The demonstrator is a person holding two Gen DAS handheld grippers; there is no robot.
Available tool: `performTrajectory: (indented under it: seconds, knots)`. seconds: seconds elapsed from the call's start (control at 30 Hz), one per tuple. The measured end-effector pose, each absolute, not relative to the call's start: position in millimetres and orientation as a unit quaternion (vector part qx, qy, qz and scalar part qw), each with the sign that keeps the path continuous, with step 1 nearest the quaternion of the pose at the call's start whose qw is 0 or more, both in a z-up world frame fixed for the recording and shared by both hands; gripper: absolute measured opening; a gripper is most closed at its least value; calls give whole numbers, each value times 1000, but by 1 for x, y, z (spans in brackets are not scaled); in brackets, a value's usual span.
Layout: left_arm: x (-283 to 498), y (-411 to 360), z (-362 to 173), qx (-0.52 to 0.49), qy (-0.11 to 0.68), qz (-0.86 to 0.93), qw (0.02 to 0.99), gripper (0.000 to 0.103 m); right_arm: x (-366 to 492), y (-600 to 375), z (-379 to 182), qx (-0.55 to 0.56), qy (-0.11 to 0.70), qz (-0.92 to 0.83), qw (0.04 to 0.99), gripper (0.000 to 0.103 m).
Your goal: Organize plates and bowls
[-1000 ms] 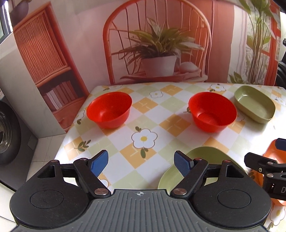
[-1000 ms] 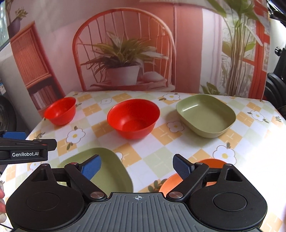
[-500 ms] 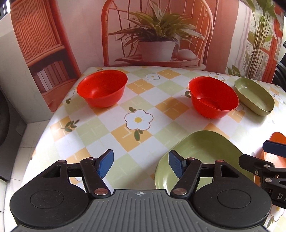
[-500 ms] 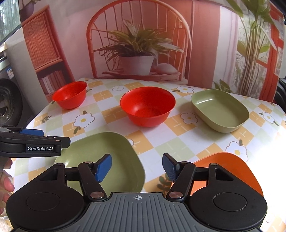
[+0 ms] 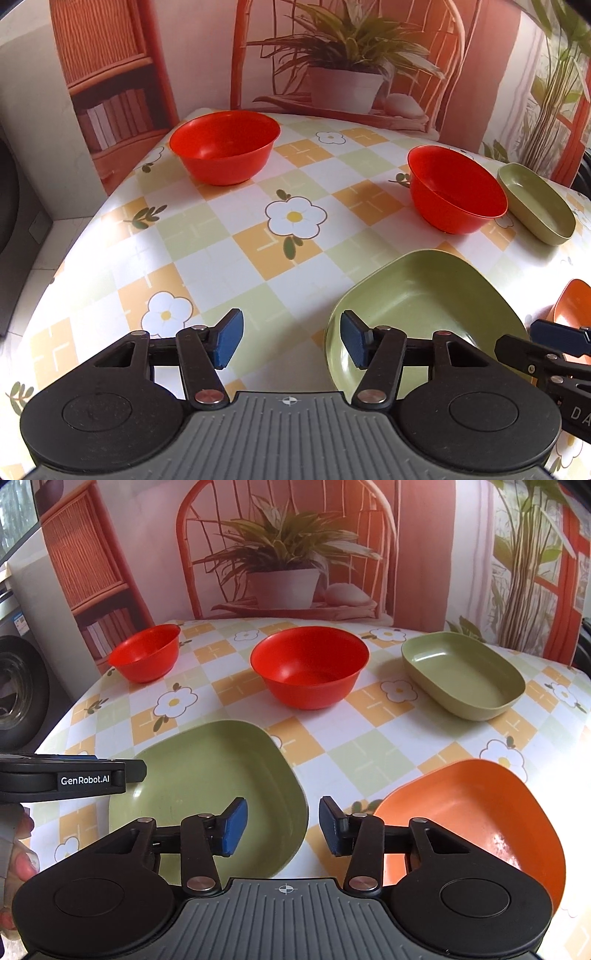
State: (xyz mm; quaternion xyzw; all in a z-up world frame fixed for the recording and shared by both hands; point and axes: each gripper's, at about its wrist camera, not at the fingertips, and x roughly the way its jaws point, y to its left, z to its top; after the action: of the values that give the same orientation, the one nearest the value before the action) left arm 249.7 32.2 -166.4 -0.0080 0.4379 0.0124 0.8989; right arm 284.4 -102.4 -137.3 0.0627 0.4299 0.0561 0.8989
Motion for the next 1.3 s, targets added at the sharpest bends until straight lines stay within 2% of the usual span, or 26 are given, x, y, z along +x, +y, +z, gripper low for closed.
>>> performTrajectory:
  seconds: [0.4,0.67,0.77,0.83,1.03,1.07,1.17,1.3]
  knots:
    - [243,31,-178,-27,449,-1,893,46,283,-105,-149,84,449,57,888,36]
    - [239,33,-179,-34,446,-2,895,45,281,-106,-155,97,458,62,882,30]
    - [238,34,-178,-40,445,-4,895,41,281,-107,-155,101,458,62,881,26]
    - [237,34,-178,-43,444,-6,895,37,281,-108,-155,104,458,61,881,25]
    - [237,37,-178,-49,442,-5,896,36,280,-112,-154,109,451,52,884,25]
    - [236,38,-178,-51,441,-6,896,35,280,-112,-154,109,449,52,885,23]
    - [234,37,-176,-51,437,-16,898,17,280,-112,-153,108,446,53,887,11]
    - [231,32,-175,-35,432,-18,901,14,279,-111,-152,108,444,63,887,11]
